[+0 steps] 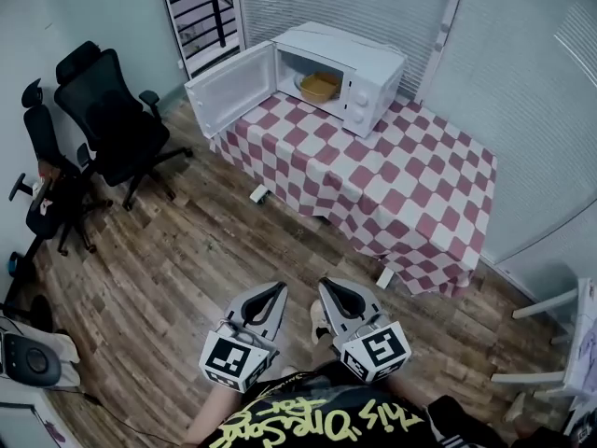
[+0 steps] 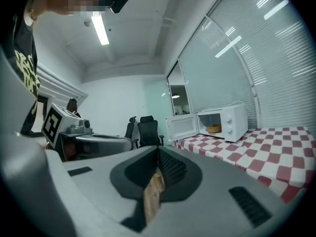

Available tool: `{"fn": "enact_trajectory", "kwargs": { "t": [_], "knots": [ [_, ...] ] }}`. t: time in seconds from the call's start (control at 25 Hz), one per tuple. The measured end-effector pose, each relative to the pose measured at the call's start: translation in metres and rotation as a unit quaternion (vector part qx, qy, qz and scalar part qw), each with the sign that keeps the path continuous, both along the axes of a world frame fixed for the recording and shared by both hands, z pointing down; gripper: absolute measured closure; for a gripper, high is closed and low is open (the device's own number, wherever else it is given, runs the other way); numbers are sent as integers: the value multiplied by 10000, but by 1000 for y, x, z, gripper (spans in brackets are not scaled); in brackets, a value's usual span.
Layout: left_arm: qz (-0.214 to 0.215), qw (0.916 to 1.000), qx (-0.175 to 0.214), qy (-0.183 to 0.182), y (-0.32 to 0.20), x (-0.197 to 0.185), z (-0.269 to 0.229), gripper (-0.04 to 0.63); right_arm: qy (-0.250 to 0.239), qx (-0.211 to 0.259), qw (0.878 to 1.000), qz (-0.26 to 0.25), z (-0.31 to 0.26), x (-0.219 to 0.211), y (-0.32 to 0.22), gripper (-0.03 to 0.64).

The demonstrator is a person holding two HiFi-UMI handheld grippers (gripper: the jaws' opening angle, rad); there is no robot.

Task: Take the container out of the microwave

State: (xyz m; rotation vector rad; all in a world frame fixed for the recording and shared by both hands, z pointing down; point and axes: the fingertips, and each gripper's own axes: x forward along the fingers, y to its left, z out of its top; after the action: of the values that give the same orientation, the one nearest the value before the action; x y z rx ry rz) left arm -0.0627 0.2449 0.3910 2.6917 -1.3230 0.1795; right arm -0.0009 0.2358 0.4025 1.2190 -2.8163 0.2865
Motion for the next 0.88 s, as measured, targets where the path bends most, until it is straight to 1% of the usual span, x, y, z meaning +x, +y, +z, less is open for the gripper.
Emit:
{"fn": "enact_trajectory", "kwargs": {
  "t": [0.24, 0.44, 0.68, 0.88],
  "knots": [
    [-21, 9999, 1, -110, -72, 16, -3, 588, -86, -42, 9999, -33, -8, 16, -74, 607],
    [-49, 9999, 60, -97, -127, 33, -10, 588, 22, -16, 10000, -79, -15, 31, -127, 607],
    [-189, 9998, 39, 8, -173, 44, -11, 588, 166, -27, 9997, -197, -16, 43, -172, 607],
    [-294, 9996, -32, -22, -199, 48, -6, 588, 213, -39, 9992, -326, -15, 47, -202, 607]
  ]
}}
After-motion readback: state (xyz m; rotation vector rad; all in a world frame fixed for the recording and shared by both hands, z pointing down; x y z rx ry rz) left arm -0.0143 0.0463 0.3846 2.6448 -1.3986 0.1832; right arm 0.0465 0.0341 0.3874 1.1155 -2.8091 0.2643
